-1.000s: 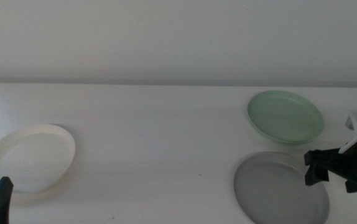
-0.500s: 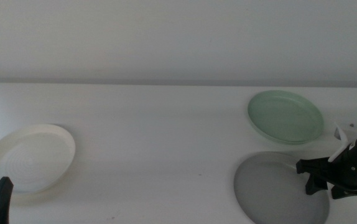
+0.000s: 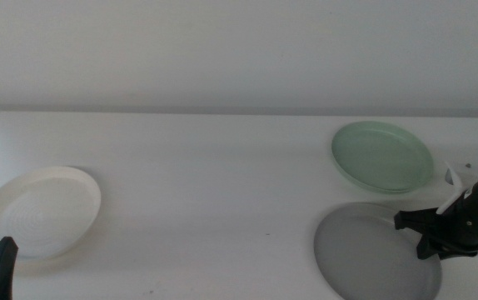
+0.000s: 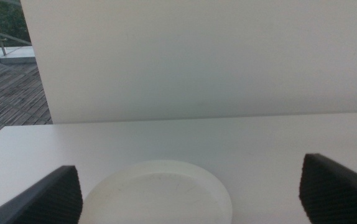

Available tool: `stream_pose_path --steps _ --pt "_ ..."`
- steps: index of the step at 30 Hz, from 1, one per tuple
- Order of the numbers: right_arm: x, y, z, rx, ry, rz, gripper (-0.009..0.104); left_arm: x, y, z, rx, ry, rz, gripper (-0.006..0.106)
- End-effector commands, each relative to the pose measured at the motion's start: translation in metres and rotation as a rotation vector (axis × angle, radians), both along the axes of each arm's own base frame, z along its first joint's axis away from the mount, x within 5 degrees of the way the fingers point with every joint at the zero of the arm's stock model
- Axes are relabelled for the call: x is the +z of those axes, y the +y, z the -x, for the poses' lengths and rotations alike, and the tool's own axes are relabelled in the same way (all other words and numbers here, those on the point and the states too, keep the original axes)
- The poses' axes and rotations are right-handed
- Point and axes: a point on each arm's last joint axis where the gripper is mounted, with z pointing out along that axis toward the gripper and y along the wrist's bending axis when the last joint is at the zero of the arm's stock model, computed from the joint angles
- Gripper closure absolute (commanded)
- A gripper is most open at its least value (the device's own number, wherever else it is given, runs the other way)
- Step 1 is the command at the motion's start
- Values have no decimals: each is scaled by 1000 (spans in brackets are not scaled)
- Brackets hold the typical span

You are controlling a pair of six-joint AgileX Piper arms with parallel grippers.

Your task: Stack the three bowls on top of each other.

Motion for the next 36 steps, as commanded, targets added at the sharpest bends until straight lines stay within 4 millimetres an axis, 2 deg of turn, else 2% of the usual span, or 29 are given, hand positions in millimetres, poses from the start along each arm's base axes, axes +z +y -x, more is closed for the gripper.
stream_pose_path --steps 1,2,7,10,12,17,20,23,27,36 --pt "-8 1 1 21 14 10 89 -10 0 1 2 -17 22 7" --pt "-8 3 1 47 18 19 97 -10 0 1 2 -17 22 7" --pt "-6 21 6 148 44 26 97 -10 0 1 2 -17 22 7" --pt "8 37 8 173 17 20 97 -10 0 1 2 -17 22 7" --pt "23 47 9 203 -6 14 97 -10 0 1 2 -17 22 7" --pt "81 64 5 250 -103 -22 97 -10 0 1 2 -17 22 7" --pt "114 70 -6 252 -178 -43 97 -10 0 1 2 -17 22 7" --pt "134 75 -21 256 -210 -53 97 -10 0 1 2 -17 22 7" --pt "143 83 -48 254 -220 -61 97 -10 0 1 2 -17 22 7" --pt "124 104 -108 235 -166 -90 97 -10 0 1 2 -17 22 7"
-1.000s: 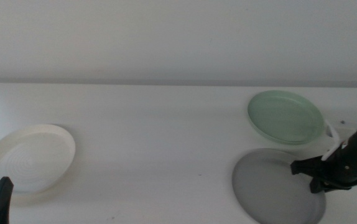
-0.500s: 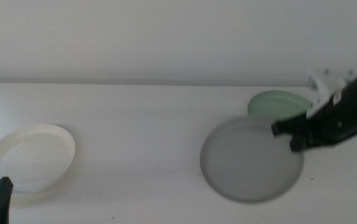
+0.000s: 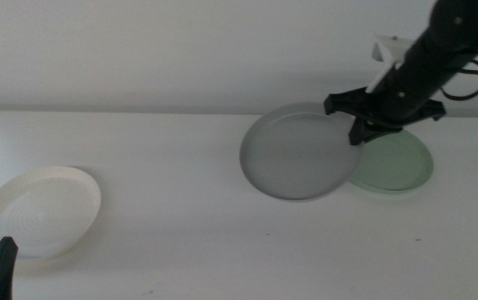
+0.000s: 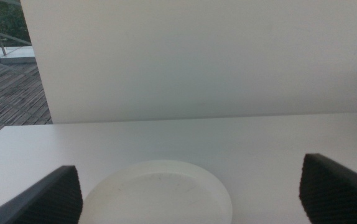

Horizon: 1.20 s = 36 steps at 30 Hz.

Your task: Stack the three bowls on top of each other.

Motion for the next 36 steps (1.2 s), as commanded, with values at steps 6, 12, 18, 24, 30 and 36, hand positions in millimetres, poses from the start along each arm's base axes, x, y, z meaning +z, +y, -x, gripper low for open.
stream_pose_path --steps 6,12,18,24,30,36 --pt "-21 28 -33 44 73 9 97 -10 0 1 2 -17 22 7" --pt "-54 43 -42 44 121 18 97 -10 0 1 2 -17 22 7" --pt "-79 44 -47 23 168 33 97 -10 0 1 2 -17 22 7" --pt "-96 45 -49 21 192 42 97 -10 0 1 2 -17 22 7" --pt "-107 46 -50 19 214 42 97 -10 0 1 2 -17 22 7" --pt "-115 54 -47 40 227 55 97 -10 0 1 2 -17 22 7"
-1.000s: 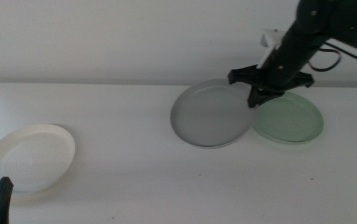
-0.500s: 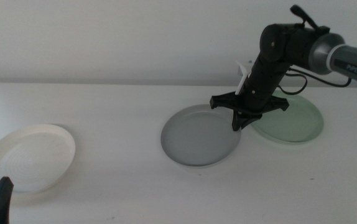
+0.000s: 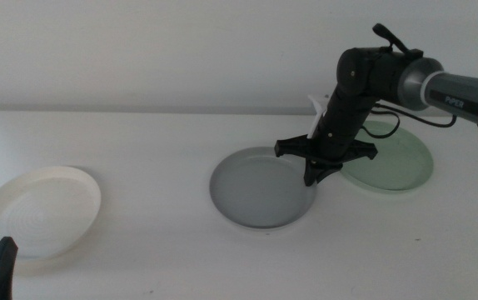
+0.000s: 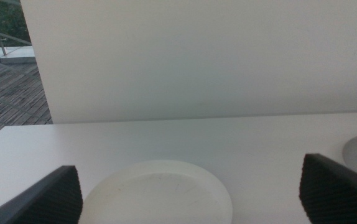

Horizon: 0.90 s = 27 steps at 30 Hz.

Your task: Stack the three bowls on top of each other.

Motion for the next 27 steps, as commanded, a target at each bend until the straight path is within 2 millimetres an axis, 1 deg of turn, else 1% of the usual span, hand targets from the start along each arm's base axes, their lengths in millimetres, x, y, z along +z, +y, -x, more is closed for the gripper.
stream_pose_path --steps 1,5,9,11,12,15,18,20,21,22,23,24,27 --pt "-3 3 -1 5 -7 2 97 -10 0 1 2 -17 22 7" --pt "-6 2 -2 10 -3 15 93 -10 0 1 2 -17 22 7" --pt "-4 2 -1 10 -8 13 82 -10 0 1 2 -17 22 7" --pt "4 2 -1 10 -25 7 73 -10 0 1 2 -17 22 7" --pt "9 2 -1 9 -42 1 67 -10 0 1 2 -17 22 7" --pt "36 1 2 7 -103 -21 50 -10 0 1 2 -17 22 7" --pt "77 -6 13 17 -184 -37 36 -10 0 1 2 -17 22 7" --pt "100 -22 24 27 -228 -14 30 -10 0 1 2 -17 22 7" --pt "106 -30 30 17 -243 -6 30 -10 0 1 2 -17 22 7" --pt "112 -44 36 -6 -261 2 30 -10 0 1 2 -17 22 7" --pt "115 -60 43 -35 -277 11 30 -10 0 1 2 -17 22 7" --pt "113 -75 49 -67 -280 17 30 -10 0 1 2 -17 22 7" --pt "111 -136 59 -216 -285 41 30 -10 0 1 2 -17 22 7"
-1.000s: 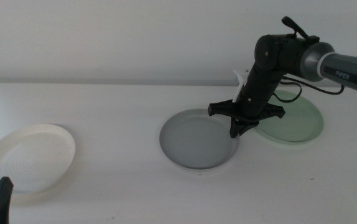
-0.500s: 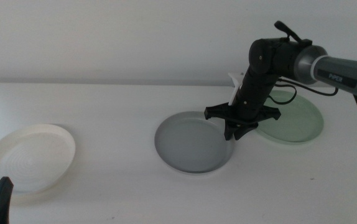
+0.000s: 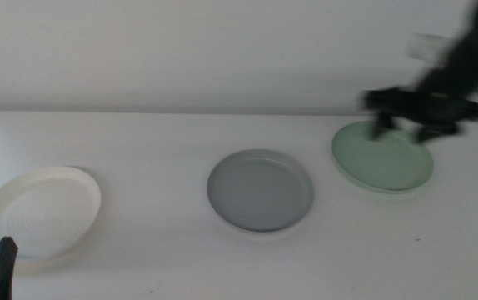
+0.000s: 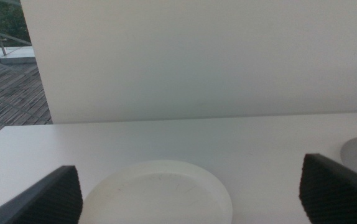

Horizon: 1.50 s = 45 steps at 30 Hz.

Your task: Stack the three bowls on top of each other.

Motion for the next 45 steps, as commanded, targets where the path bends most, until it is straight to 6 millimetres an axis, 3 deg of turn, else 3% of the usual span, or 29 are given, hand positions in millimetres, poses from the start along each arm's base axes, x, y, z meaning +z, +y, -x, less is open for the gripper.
stream_pose_path --steps 1,5,8,16,20,34,37,42,45 --pt "-6 -52 5 -109 20 30 30 -10 0 1 2 -17 22 7" --pt "-22 -107 -1 -225 101 33 30 -10 0 1 2 -17 22 7" --pt "-36 -124 -12 -262 126 31 30 -10 0 1 2 -17 22 7" --pt "-77 -128 -48 -318 185 -18 33 -10 0 1 2 -17 22 7" --pt "-87 -127 -62 -329 185 -53 35 -10 0 1 2 -17 22 7" --pt "-116 -129 -79 -339 195 -64 41 -10 0 1 2 -17 22 7" --pt "-119 -131 -81 -337 170 -46 50 -10 0 1 2 -17 22 7" --pt "-118 -132 -85 -343 120 -44 74 -10 0 1 2 -17 22 7" --pt "-122 -132 -86 -343 123 -44 81 -10 0 1 2 -17 22 7"
